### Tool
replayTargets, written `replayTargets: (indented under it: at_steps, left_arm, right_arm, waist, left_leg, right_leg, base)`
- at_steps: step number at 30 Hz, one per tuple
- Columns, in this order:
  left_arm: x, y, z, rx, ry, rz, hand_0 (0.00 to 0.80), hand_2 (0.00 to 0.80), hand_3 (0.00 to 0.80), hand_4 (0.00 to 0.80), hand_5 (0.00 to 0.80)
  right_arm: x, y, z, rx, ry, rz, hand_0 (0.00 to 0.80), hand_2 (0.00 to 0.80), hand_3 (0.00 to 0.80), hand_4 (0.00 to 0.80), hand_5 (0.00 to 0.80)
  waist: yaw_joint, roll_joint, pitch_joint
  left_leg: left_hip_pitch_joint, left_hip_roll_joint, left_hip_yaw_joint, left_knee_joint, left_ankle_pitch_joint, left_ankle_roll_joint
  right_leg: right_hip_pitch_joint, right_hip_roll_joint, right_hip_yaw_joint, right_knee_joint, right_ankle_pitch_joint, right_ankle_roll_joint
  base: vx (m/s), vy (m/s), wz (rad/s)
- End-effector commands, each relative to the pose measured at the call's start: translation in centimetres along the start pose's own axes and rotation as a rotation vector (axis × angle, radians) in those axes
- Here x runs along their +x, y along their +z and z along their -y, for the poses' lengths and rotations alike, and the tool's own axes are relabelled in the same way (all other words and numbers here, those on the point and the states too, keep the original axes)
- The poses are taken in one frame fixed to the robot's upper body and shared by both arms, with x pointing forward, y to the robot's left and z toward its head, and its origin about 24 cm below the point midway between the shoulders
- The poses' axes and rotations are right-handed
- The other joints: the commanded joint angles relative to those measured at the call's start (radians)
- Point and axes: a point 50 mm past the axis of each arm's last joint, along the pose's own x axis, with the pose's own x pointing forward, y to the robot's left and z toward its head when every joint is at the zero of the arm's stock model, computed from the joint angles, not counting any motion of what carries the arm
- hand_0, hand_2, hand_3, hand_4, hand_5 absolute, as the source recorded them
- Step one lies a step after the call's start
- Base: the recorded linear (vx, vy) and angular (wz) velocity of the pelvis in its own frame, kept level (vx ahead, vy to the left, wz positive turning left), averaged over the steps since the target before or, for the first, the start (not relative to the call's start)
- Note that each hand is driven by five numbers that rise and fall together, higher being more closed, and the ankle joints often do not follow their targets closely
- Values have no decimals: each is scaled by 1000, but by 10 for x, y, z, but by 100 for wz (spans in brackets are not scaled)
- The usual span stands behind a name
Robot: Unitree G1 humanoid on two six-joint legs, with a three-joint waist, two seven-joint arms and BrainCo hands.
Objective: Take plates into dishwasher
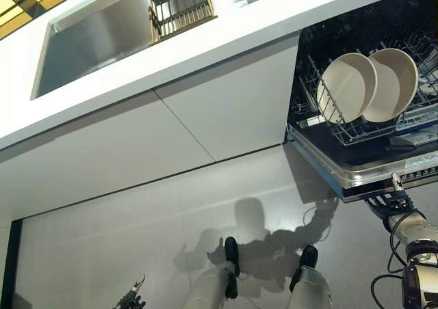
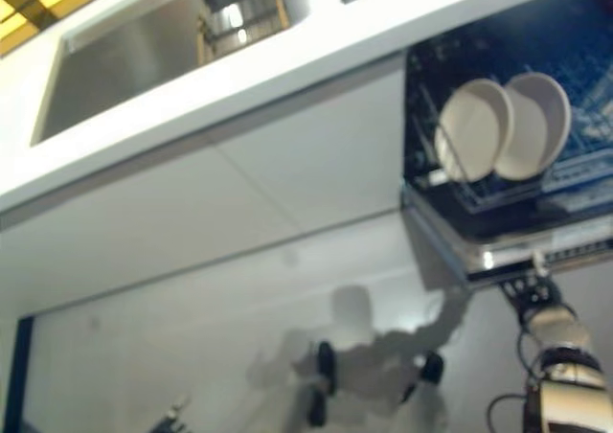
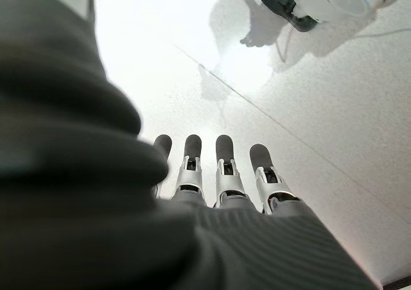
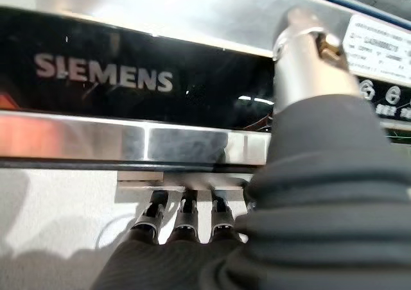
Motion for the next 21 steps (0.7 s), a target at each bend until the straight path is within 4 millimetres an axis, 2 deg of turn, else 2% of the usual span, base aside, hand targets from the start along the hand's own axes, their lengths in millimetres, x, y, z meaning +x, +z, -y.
replayTargets:
  at_steps: [1,4,5,13,21]
  left_arm:
    - [-3,6,-15,54,27,24,0,0,0,0,0]
    - [-4,10,-17,61,38,30,0,0,0,0,0]
    - [-5,12,-19,64,44,33,0,0,0,0,0]
    - [-8,17,-28,107,71,31,0,0,0,0,0]
    - [-8,22,-23,152,55,31,0,0,0,0,0]
  right_arm:
    - [-27,18,-165,154,656,54,0,0,0,0,0]
    - [-38,21,-190,201,757,66,0,0,0,0,0]
    - [-42,23,-197,219,785,71,0,0,0,0,0]
    - [-62,31,-232,206,886,93,0,0,0,0,0]
    - [-74,38,-248,245,953,143,0,0,0,0,0]
  waist:
    - [85,-14,-27]
    - [99,-17,-35]
    - [103,-17,-34]
    - [130,-20,-49]
    - [145,-33,-64]
  left_leg:
    - [-35,-31,-14,129,-109,49]
    - [-30,-37,-34,126,-107,45]
    - [-32,-36,-27,126,-104,49]
    - [-21,-35,-52,131,-104,40]
    - [-7,-28,-57,123,-107,35]
  right_leg:
    - [32,28,-32,98,-139,-103]
    - [51,35,-28,85,-139,-99]
    - [52,34,-44,84,-134,-104]
    - [98,47,-50,49,-129,-97]
    - [140,59,-68,11,-124,-96]
  base:
    - [-15,-15,-3]
    - [6,-23,-1]
    - [3,-40,-1]
    - [40,-36,1]
    - [53,-22,2]
